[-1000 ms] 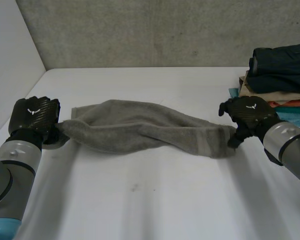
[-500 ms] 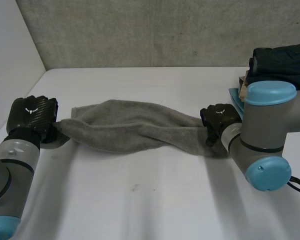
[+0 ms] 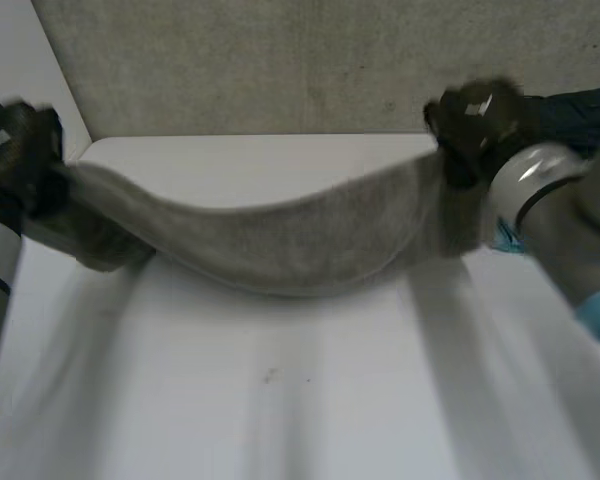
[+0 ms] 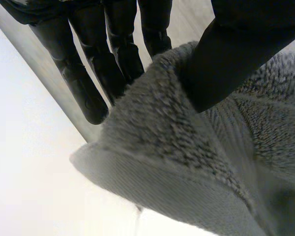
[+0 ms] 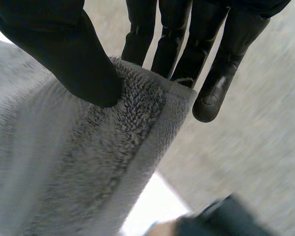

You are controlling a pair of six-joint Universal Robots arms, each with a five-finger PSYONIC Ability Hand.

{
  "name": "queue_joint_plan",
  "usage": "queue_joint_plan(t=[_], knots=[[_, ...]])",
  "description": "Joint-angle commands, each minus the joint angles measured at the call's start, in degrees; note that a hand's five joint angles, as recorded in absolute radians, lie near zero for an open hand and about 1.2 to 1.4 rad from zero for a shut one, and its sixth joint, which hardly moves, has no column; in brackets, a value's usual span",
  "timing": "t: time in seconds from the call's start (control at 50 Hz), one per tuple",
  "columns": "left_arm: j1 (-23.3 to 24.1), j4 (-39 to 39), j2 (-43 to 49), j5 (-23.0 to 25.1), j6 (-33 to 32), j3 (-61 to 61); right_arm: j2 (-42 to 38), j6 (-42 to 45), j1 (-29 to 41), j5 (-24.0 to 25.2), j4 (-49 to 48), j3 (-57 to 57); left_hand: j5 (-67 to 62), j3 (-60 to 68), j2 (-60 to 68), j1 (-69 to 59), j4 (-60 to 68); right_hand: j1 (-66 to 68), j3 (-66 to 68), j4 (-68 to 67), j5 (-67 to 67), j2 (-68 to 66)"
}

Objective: Fold the laundry.

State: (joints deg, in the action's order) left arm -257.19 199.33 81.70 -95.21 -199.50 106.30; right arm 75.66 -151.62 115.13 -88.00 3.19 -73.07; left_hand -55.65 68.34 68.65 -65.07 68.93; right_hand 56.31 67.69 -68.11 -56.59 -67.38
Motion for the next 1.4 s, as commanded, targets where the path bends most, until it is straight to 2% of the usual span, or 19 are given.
queue_joint_plan(t=[0.02, 0.06, 0.18, 0.34, 0.4, 0.5, 0.58, 0.66, 0.8, 0.96, 1.02, 1.14, 1.4], knots=[[-3.0, -11.8, -6.8, 8.3, 0.0, -7.3, 10.6, 10.0, -3.7, 2.8, 13.2, 3.8, -14.3, 11.7, 11.3, -14.9, 11.1, 23.7, 12.3, -11.9, -13.4, -12.6], [-3.1, -16.2, -9.1, 10.4, 0.0, -9.0, 12.0, 11.1, -3.9, 3.4, 15.8, 4.3, -14.3, 11.7, 11.3, -14.9, 11.1, 23.7, 12.3, -11.9, -13.4, -12.6], [-3.3, -22.7, -12.5, 11.4, -1.6, -10.5, 14.7, 13.1, -5.3, 5.3, 22.8, 5.3, -14.3, 11.7, 11.3, -14.9, 11.1, 23.7, 12.3, -11.9, -13.4, -12.6], [-3.7, -25.0, -10.3, 11.3, -10.8, -7.4, 12.4, 17.4, -8.6, 7.3, 28.1, 2.5, -14.3, 11.7, 11.3, -14.9, 11.1, 23.7, 12.3, -11.9, -13.4, -12.6], [-3.8, -24.7, -4.2, 11.0, -14.1, -6.1, 5.4, 17.6, -8.5, 7.8, 28.1, 2.9, -14.3, 11.7, 11.3, -14.9, 11.1, 23.7, 12.3, -11.9, -13.4, -12.6], [-3.8, -24.6, 6.9, 11.0, -15.8, -7.9, -3.9, 17.7, -8.3, 7.6, 28.2, 5.6, -14.3, 11.7, 11.3, -14.9, 11.1, 23.7, 12.3, -11.9, -13.4, -12.6], [-3.8, -24.4, 18.2, 10.1, -16.0, -13.7, -12.0, 17.5, -8.3, 6.9, 28.1, 9.4, -14.3, 11.7, 11.3, -14.9, 11.1, 23.7, 12.3, -11.9, -13.4, -12.6], [-3.8, -24.4, 25.4, 8.1, -16.2, -20.1, -20.0, 16.3, -8.3, 6.4, 28.5, 16.2, -14.3, 11.7, 11.3, -14.9, 11.1, 23.7, 12.3, -11.9, -13.4, -12.6], [-3.2, -24.6, 30.7, 4.5, -16.2, -26.4, -27.1, 11.8, -8.2, 6.1, 31.5, 22.6, -14.3, 11.7, 11.3, -14.9, 11.1, 23.7, 12.3, -11.9, -13.4, -12.6], [-2.4, -24.4, 30.3, 4.2, -16.0, -23.7, -27.2, 6.1, -9.0, 8.8, 35.4, 21.2, -14.3, 11.7, 11.3, -14.9, 11.1, 23.7, 12.3, -11.9, -13.4, -12.6], [-2.1, -24.4, 30.2, 4.2, -16.0, -23.1, -27.0, 3.8, -9.1, 12.0, 35.8, 20.7, -14.3, 11.7, 11.3, -14.9, 11.1, 3.8, -7.6, 8.0, 6.5, 7.3], [-2.2, -24.6, 29.4, 4.3, -15.6, -21.5, -27.4, 2.9, -9.1, 13.4, 34.9, 19.2, -14.3, 11.7, 11.3, -14.9, 11.1, 2.1, -9.3, 9.8, 8.2, 9.0], [-2.1, -24.3, 28.1, 4.6, -15.4, -19.2, -27.1, 3.7, -8.4, 13.0, 22.3, 12.0, -14.3, 11.7, 11.3, -14.9, 11.1, -3.7, -15.0, 15.5, 13.9, 14.7]])
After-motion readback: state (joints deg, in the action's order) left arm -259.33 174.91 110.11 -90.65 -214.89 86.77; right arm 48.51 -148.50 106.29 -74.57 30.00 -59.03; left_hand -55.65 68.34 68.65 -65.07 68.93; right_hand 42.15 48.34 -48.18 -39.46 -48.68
